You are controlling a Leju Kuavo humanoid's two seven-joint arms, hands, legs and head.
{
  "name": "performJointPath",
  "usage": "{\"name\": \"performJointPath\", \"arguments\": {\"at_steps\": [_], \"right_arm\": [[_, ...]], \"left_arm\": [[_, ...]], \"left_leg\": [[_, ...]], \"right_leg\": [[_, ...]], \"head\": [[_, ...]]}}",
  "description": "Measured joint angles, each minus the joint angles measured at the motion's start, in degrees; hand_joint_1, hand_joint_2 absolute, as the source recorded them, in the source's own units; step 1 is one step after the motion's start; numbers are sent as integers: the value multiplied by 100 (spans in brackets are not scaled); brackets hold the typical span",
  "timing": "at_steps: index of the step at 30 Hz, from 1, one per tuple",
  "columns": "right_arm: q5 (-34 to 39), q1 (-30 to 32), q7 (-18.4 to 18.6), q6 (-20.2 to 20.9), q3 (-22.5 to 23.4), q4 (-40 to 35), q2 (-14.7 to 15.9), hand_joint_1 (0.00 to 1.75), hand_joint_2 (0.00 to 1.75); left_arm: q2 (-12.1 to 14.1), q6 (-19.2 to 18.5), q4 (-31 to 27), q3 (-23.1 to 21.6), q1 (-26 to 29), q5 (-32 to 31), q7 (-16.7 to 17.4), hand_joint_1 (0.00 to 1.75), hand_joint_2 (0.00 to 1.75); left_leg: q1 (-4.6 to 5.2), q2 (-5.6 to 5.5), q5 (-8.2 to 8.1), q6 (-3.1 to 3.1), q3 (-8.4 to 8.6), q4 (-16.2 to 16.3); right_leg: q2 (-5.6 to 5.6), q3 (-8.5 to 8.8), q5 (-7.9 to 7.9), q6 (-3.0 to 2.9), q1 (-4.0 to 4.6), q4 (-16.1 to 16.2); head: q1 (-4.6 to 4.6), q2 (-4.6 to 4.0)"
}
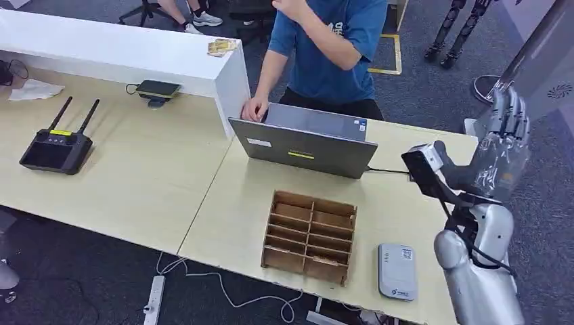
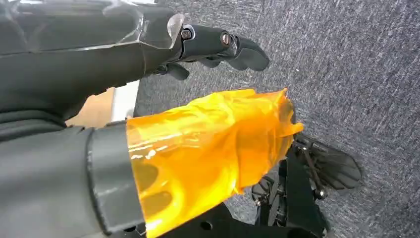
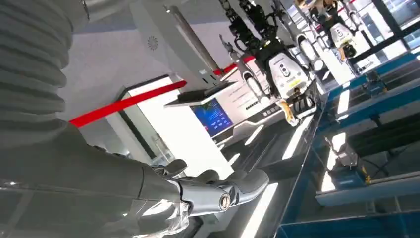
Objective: Pass the card to the sensor for recognition and then transmit it.
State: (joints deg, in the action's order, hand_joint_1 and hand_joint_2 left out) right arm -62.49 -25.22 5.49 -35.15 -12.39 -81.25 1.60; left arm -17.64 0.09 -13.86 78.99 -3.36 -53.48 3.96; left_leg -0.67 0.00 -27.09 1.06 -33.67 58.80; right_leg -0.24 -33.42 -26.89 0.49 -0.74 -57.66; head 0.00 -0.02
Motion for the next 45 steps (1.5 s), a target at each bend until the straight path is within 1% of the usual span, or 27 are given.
{"name": "performJointPath", "arguments": {"at_steps": [4,7,11,14,17,21,23,26,31,35,37,45], "right_arm": [[-50,736,-61,-35,0,-551,20,0,175],[-116,1130,-107,-44,0,-846,37,0,175],[-118,1547,-155,-85,0,-1156,52,0,175],[-140,1700,-177,-98,0,-1293,57,0,175],[-396,2017,-256,-164,0,-1501,57,0,175],[-832,2515,-219,-319,-15,-1743,57,0,175],[-944,2768,-175,-402,-17,-1868,57,0,175],[-960,3089,-127,-424,-31,-1995,55,0,175],[-1023,3435,18,-396,-72,-2002,55,0,175],[-979,3633,136,-382,-193,-2002,42,0,175],[-889,3690,232,-299,-284,-1988,42,0,175],[-704,3764,372,-162,-581,-1810,44,0,175]], "left_arm": [[-13,2,-7,81,10,96,-13,0,0],[-20,4,-9,105,12,146,-35,0,0],[-22,20,-9,153,16,192,-52,0,0],[-24,35,-9,184,19,203,-57,0,0],[-35,81,-9,201,21,267,-96,0,0],[-44,138,-9,221,23,363,-131,0,0],[-50,173,-9,262,26,404,-160,0,0],[-50,192,-9,288,28,439,-181,0,0],[-52,221,-9,299,29,500,-190,0,0],[-52,232,-7,302,30,538,-212,0,0],[-52,234,-7,302,30,562,-223,0,0],[-52,230,-7,302,31,603,-225,0,0]], "left_leg": [[0,0,-2,-2,-3,0],[0,1,-5,-3,-3,0],[0,3,-6,-2,-4,0],[0,3,-6,-2,-1,0],[0,-1,-6,-2,-2,0],[0,-1,-8,-3,-3,-1],[0,0,-13,-6,-4,-1],[0,0,-15,-7,-4,-1],[0,1,-15,-7,-4,-1],[0,1,-15,-7,-3,-1],[0,2,-15,-7,-3,-1],[0,3,-15,-7,-4,-1]], "right_leg": [[1,-2,-2,-1,0,0],[1,-2,-5,0,0,1],[2,-2,-6,0,0,1],[3,-2,-6,0,0,1],[-3,0,-6,0,0,1],[-3,0,-10,-4,0,1],[-3,0,-12,-4,0,1],[-2,0,-17,1,0,1],[-2,1,-17,1,0,1],[-1,1,-16,1,0,1],[0,1,-17,1,0,1],[0,1,-17,0,0,1]], "head": [[2,0],[0,0],[0,0],[0,0],[0,0],[0,0],[0,0],[0,0],[0,0],[0,0],[0,0],[0,0]]}}
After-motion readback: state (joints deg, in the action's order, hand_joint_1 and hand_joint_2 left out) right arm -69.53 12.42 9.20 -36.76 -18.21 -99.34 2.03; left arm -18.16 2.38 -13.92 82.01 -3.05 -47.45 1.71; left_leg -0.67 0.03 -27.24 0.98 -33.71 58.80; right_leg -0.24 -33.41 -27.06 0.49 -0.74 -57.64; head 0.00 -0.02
